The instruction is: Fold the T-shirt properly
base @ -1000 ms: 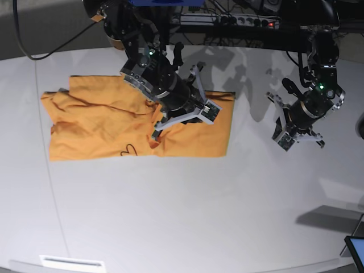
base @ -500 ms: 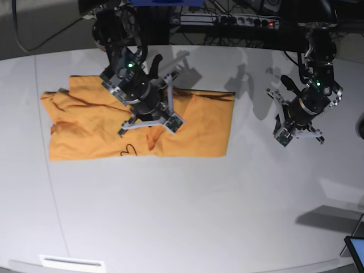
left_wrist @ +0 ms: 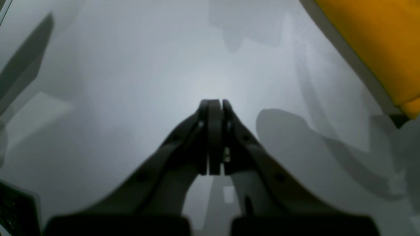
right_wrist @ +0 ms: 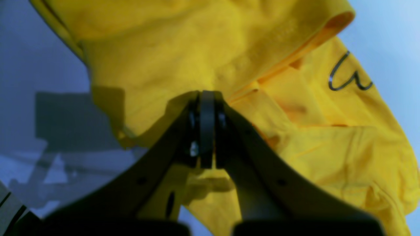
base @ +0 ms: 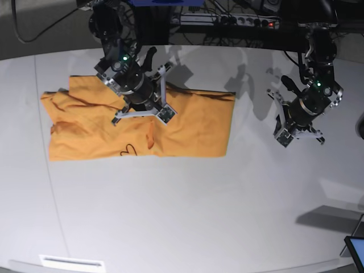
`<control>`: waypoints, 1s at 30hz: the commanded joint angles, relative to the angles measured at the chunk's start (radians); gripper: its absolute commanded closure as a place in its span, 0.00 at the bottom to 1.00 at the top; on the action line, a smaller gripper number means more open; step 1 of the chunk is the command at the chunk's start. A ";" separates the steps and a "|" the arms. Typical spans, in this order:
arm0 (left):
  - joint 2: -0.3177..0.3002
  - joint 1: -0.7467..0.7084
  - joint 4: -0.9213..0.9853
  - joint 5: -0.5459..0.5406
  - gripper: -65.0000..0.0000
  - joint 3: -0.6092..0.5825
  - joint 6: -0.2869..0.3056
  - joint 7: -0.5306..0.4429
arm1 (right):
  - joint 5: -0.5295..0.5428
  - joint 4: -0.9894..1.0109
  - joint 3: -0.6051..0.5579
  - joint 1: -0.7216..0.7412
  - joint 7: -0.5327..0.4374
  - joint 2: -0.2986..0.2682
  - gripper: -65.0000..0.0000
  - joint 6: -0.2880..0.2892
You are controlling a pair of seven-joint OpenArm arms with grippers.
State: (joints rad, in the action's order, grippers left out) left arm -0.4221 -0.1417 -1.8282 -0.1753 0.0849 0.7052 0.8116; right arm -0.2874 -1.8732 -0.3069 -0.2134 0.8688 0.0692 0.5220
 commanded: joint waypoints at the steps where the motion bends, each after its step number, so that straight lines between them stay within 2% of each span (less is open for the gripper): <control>1: -0.016 0.009 -0.021 0.000 1.00 0.008 -0.007 -0.019 | 0.006 -0.041 -0.001 0.024 -0.023 0.007 1.00 -0.006; 10: -0.016 -0.003 -0.023 0.000 1.00 0.008 -0.007 -0.021 | 0.006 -0.107 -0.013 0.078 0.013 0.013 1.00 -0.004; 19: -0.013 -0.005 -0.023 0.000 1.00 0.008 -0.007 -0.021 | 0.006 -0.085 -0.162 0.144 0.026 0.013 0.99 -0.004; 22: -0.013 -0.005 -0.023 0.000 1.00 0.008 -0.007 -0.021 | 0.007 -0.067 -0.165 0.171 0.026 0.016 0.99 -0.004; 26: -0.013 -0.005 -0.023 0.000 1.00 0.008 -0.007 -0.021 | 0.007 -0.013 -0.159 0.205 0.020 0.016 0.92 -0.004; 30: -0.013 -0.005 -0.023 0.000 1.00 0.008 -0.007 -0.021 | 0.007 0.008 -0.157 0.228 0.019 0.016 0.92 -0.004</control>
State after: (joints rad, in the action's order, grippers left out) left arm -0.4210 -0.1558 -1.8313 -0.1757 0.0853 0.7052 0.8112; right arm -0.2829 -1.8519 -0.4652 -0.0078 0.9108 0.0727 0.5224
